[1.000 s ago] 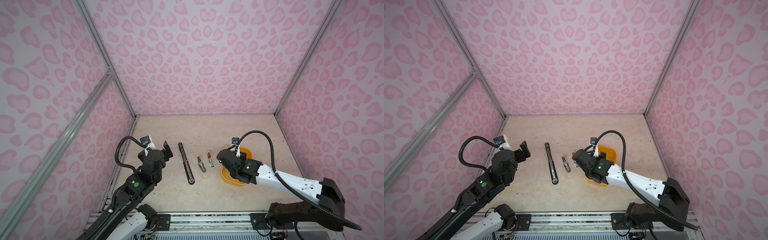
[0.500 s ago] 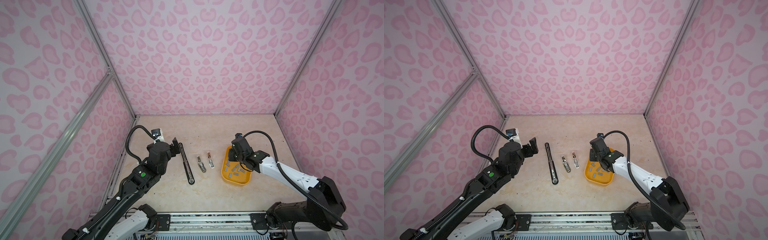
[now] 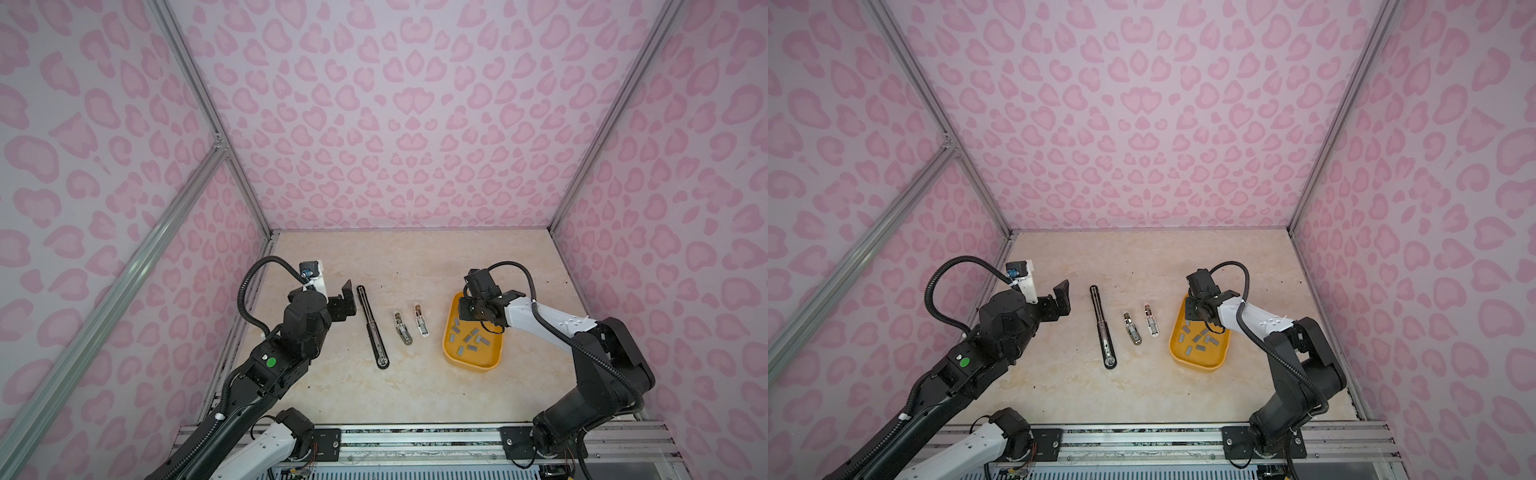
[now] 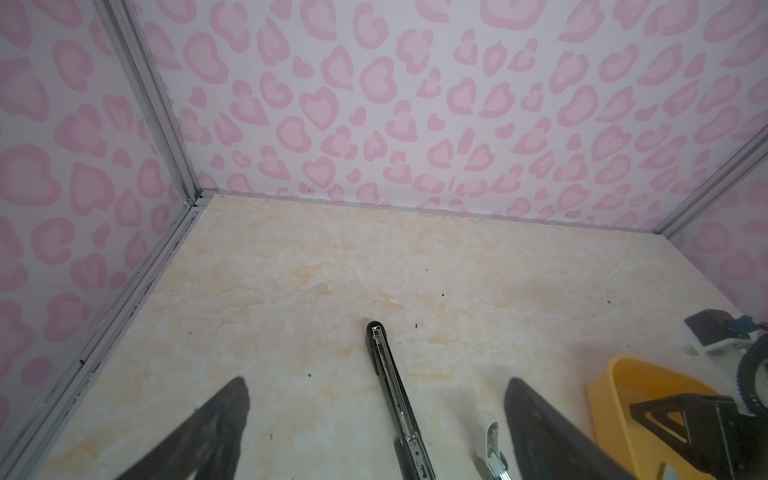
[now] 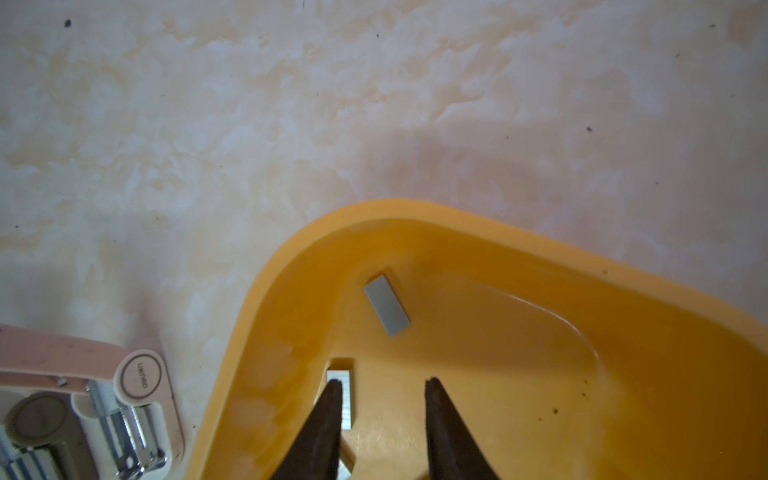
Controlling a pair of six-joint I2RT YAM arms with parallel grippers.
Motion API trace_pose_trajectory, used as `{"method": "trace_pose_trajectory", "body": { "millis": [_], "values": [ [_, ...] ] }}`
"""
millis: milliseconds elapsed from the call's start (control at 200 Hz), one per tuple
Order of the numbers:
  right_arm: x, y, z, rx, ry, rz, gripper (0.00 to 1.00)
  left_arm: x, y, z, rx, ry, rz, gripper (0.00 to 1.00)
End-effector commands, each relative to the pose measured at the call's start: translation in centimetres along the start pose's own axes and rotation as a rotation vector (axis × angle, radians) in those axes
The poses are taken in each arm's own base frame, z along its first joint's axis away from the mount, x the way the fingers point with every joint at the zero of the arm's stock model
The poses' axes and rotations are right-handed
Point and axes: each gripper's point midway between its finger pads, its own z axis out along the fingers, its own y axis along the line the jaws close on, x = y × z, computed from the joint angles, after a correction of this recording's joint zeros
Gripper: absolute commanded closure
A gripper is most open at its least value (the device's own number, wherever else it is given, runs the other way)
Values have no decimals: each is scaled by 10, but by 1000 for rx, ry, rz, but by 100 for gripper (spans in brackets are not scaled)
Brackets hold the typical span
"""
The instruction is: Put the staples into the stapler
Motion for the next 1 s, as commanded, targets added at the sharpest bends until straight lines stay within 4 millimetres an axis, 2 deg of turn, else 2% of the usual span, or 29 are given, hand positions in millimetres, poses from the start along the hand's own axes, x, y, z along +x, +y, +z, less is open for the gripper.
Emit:
{"method": "trace_pose_trajectory", "body": {
  "millis": [0,160,535,710,890,995],
  "values": [
    [-7,-1,6,11,-20,-17,64,-6,-1,-6,23,-27,-26,3],
    [-12,-7,17,67,-12,-25,64,-9,6,-14,17,-52,-48,3],
    [-15,0,38,72,14,-56,60,-15,14,-30,29,-105,-83,3],
    [-10,-2,48,88,34,-60,67,-14,14,-33,38,-108,-89,3],
    [-5,-4,52,97,46,-64,69,-13,13,-33,44,-103,-91,3],
    [-2,-7,52,121,46,-63,75,-13,13,-33,46,-103,-90,3]
  ]
}}
